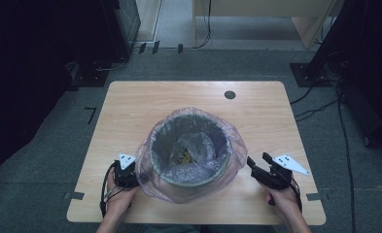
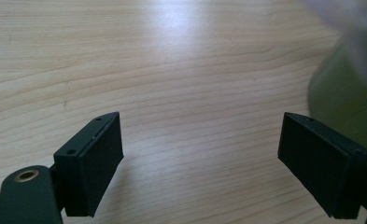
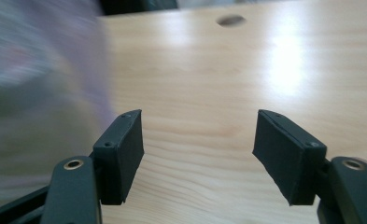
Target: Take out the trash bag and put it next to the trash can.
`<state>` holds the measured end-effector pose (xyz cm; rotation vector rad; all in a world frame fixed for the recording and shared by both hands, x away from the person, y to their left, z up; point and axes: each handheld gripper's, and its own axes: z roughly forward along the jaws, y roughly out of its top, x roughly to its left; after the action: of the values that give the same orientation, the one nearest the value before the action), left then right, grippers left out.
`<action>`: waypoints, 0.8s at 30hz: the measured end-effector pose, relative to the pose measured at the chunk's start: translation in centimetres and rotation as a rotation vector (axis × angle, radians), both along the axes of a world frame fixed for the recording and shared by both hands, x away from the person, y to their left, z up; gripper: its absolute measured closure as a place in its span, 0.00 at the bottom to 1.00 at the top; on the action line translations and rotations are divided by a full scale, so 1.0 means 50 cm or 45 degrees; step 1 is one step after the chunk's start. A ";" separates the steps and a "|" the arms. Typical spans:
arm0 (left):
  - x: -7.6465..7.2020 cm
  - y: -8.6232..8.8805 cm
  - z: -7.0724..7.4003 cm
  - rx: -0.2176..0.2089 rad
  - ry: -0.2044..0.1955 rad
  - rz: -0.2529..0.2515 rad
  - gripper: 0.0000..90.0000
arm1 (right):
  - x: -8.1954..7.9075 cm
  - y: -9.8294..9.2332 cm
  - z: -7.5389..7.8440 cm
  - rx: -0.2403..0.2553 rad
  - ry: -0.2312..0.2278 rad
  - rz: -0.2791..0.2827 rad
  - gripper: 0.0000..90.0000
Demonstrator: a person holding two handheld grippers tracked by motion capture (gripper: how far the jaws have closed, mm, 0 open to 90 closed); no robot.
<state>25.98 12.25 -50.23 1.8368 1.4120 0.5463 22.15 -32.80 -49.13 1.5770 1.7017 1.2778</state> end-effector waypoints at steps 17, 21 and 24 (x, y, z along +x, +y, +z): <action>-0.014 -0.005 0.065 -0.075 -0.120 -0.008 0.15 | 0.022 0.000 -0.059 -0.203 0.236 -0.044 0.36; -0.015 -0.004 0.074 -0.090 -0.131 -0.005 0.15 | 0.018 0.032 -0.061 -0.275 0.253 0.017 0.35; -0.016 -0.002 0.080 -0.102 -0.138 -0.004 0.15 | 0.012 0.062 -0.062 -0.303 0.243 0.091 0.34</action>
<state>25.16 12.14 -46.23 1.7200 1.3396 0.5711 22.77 -29.69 -52.22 1.5479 1.9625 0.9392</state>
